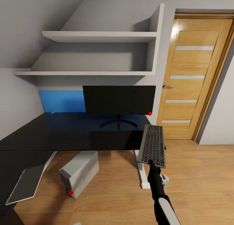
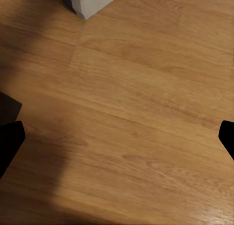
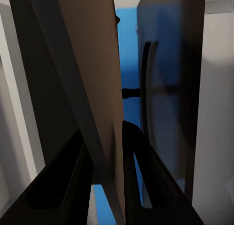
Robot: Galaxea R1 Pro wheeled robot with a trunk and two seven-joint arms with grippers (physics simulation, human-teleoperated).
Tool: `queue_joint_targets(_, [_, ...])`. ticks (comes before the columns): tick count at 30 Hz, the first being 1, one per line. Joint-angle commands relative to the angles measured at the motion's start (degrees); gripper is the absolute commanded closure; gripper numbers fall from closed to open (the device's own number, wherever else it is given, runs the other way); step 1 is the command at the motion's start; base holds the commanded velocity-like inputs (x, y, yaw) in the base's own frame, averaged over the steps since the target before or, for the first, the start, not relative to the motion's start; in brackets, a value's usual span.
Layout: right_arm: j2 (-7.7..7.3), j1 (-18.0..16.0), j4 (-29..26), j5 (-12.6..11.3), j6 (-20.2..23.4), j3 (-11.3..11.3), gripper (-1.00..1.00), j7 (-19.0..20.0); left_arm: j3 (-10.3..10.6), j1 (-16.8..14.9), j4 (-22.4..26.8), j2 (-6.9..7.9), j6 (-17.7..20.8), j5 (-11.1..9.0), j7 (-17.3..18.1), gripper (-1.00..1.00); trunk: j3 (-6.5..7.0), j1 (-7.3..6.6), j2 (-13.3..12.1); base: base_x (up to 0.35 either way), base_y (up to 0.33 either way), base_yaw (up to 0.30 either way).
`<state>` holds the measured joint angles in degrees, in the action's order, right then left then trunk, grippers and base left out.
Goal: In the bedroom, organize the workspace by keeping the computer under the desk, ensuring the monitor is on the desk, placing the keyboard on the desk next to the monitor, placing the mouse on the desk next to the keyboard, moving the folder from the swivel chair onto the desk next to the mouse, stacking the notebook on top of the folder with the pen on top of the notebook, and positioning the swivel chair next to the desk.
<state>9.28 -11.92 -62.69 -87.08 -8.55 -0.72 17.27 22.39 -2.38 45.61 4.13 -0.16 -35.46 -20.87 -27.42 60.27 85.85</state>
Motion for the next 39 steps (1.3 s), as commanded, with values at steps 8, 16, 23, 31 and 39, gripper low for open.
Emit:
queue_joint_targets(8, [0.04,0.0,0.0,-0.7,0.1,-0.5,1.00,0.5,0.5,-0.1,-0.5,0.06,-0.1,-0.3,-0.5,-1.00,-0.06,0.00,0.0,0.000,0.020,0.000])
queue_joint_targets(16, [0.02,0.0,0.0,-0.6,0.2,-0.5,1.00,0.4,1.4,0.0,-0.6,0.09,-0.1,-0.4,-0.5,-1.00,-0.06,0.00,0.0,0.000,0.000,0.000])
queue_joint_targets(23, [-0.51,0.0,0.0,-0.7,0.3,-0.5,1.00,0.5,1.4,-0.1,-0.6,0.09,-0.1,-0.4,-0.6,-1.00,-0.06,0.00,0.0,0.158,0.000,0.000])
queue_joint_targets(31, [-1.80,0.0,0.1,-0.6,0.0,-2.8,1.00,0.4,1.4,-0.1,-0.6,0.09,-0.1,-0.4,-0.6,-1.00,-0.06,0.00,0.0,0.065,0.000,0.000])
queue_joint_targets(39, [-1.81,0.0,0.1,-0.5,-0.1,-2.8,1.00,-1.3,1.4,0.0,-0.6,0.09,-0.1,-0.4,-0.6,-1.00,-0.06,0.00,0.0,0.090,0.000,0.000])
